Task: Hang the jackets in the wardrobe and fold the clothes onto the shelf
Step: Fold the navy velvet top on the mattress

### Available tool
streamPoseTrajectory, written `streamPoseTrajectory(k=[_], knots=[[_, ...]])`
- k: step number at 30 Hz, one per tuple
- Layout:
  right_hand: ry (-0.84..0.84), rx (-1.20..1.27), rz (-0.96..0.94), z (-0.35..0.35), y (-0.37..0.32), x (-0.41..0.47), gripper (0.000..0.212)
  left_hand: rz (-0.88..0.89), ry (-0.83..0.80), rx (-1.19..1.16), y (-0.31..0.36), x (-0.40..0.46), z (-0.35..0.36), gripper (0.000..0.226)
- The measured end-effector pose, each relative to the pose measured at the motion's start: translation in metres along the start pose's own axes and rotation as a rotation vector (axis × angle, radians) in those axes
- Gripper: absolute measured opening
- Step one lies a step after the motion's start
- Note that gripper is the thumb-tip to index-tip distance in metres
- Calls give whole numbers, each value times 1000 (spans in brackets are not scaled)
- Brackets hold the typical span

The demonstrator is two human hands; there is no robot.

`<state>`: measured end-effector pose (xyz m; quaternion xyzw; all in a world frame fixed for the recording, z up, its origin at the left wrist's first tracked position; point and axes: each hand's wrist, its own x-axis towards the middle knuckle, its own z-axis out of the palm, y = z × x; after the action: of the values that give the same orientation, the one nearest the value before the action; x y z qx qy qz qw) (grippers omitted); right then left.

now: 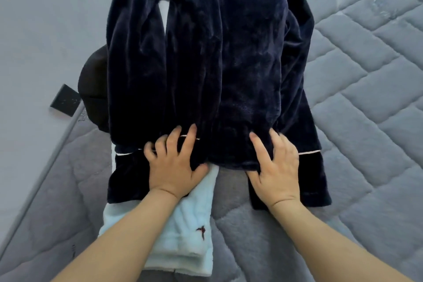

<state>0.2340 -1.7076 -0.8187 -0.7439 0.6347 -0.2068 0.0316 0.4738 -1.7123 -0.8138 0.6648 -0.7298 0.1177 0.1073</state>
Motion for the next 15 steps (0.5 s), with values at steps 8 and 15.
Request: streamPoseTrajectory(k=[8,15], knots=[[3,-32,-24,8,3,-3,68,25,43,-16,-1,-3,3,83],[-9,-95,-43,12,7,-3,57,79,71,14,1,1,-4,66]])
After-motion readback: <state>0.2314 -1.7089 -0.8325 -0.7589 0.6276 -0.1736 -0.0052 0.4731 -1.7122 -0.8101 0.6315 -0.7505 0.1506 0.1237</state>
